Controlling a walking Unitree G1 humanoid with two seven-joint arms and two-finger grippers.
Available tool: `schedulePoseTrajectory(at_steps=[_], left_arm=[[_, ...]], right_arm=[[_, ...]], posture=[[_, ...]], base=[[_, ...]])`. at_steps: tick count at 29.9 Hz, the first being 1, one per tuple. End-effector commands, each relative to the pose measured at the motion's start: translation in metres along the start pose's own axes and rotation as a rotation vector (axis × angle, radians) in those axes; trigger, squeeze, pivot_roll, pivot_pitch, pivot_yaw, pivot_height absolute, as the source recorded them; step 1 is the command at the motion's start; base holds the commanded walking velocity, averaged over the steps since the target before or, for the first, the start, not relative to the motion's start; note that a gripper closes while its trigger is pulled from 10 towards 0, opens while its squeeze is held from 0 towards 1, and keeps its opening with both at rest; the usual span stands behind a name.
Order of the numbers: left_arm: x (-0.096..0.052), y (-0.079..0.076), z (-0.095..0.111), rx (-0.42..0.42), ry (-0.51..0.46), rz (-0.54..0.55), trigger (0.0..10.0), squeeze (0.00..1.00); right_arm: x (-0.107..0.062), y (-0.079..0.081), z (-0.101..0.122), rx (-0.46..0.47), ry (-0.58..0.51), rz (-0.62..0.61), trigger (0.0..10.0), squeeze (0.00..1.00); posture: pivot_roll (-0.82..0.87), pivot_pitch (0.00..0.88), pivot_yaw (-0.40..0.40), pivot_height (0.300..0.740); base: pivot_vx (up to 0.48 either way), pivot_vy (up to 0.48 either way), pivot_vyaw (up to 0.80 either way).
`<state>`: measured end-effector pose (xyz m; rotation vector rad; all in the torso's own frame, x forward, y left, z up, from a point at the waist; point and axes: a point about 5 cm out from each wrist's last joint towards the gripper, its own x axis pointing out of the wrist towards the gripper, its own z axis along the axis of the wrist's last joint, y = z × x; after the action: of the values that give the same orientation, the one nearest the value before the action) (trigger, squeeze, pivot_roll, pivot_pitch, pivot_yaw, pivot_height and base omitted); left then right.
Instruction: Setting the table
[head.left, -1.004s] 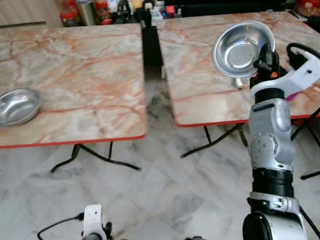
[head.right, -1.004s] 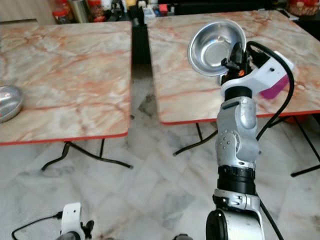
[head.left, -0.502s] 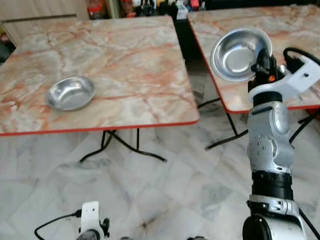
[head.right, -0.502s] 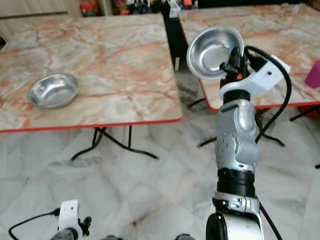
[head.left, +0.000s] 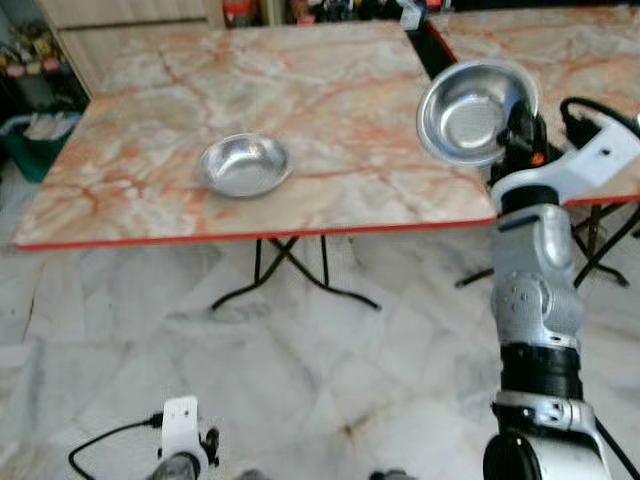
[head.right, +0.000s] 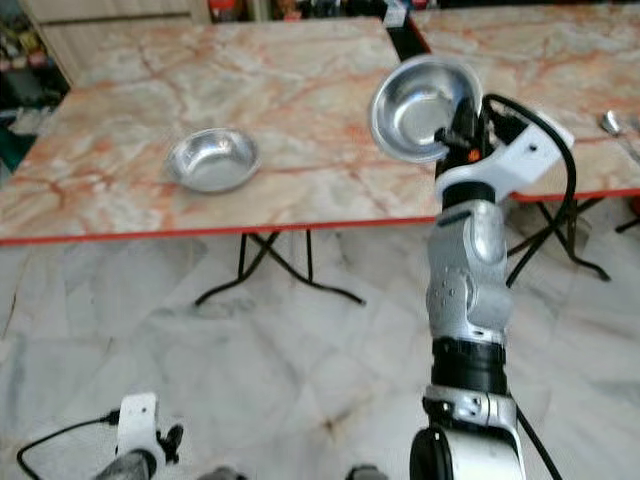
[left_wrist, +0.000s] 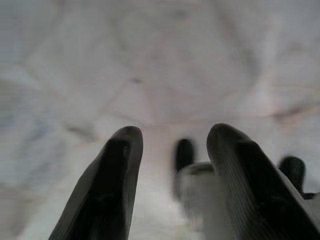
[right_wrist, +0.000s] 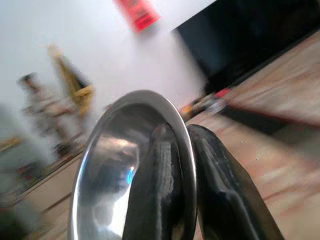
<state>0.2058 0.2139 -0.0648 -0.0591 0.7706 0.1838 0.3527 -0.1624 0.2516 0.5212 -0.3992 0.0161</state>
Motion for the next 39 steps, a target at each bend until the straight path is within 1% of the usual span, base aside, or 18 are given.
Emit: schedulePoseTrajectory(at_steps=[1, 7, 9, 20, 26, 29, 39], left_arm=[[-0.0024, -0.0005, -0.0102, -0.013, 0.035, 0.003, 10.0, 0.0], [-0.0025, -0.0016, -0.0105, -0.011, 0.034, 0.004, 10.0, 0.0], [-0.0024, -0.0024, -0.0097, 0.004, 0.027, 0.005, 10.0, 0.0], [-0.0018, -0.003, -0.0077, 0.002, 0.02, 0.001, 10.0, 0.0], [-0.0014, -0.0026, -0.0058, 0.003, 0.014, 0.002, 10.0, 0.0], [-0.0013, -0.003, -0.0053, 0.0, 0.011, 0.0, 10.0, 0.0], [-0.0015, -0.0028, -0.0061, -0.003, 0.013, -0.004, 10.0, 0.0]], right_arm=[[0.0024, -0.003, 0.0124, -0.01, -0.041, -0.006, 10.0, 0.0], [0.0026, -0.0036, 0.0125, -0.011, -0.039, -0.006, 10.0, 0.0], [0.0027, -0.0037, 0.0123, -0.012, -0.039, -0.008, 10.0, 0.0], [0.0027, -0.0054, 0.0122, -0.014, -0.039, -0.012, 10.0, 0.0], [0.0029, -0.0065, 0.0127, -0.02, -0.045, -0.023, 10.0, 0.0], [0.0031, -0.0066, 0.0129, -0.019, -0.048, -0.024, 10.0, 0.0], [0.0029, -0.0078, 0.0121, -0.021, -0.042, -0.033, 10.0, 0.0]], posture=[[-0.03, 0.16, 0.021, 0.74], [-0.03, 0.156, 0.021, 0.74], [-0.03, 0.156, 0.021, 0.74], [-0.03, 0.143, 0.023, 0.74], [-0.03, 0.145, 0.023, 0.74], [-0.03, 0.148, 0.023, 0.74], [-0.03, 0.151, 0.024, 0.74]], base=[[0.0, 0.48, 0.0], [0.0, 0.48, 0.0], [0.0, 0.0, 0.0], [0.0, 0.0, 0.0], [0.308, 0.0, 0.0], [0.351, 0.0, 0.46], [0.41, 0.0, 0.0]])
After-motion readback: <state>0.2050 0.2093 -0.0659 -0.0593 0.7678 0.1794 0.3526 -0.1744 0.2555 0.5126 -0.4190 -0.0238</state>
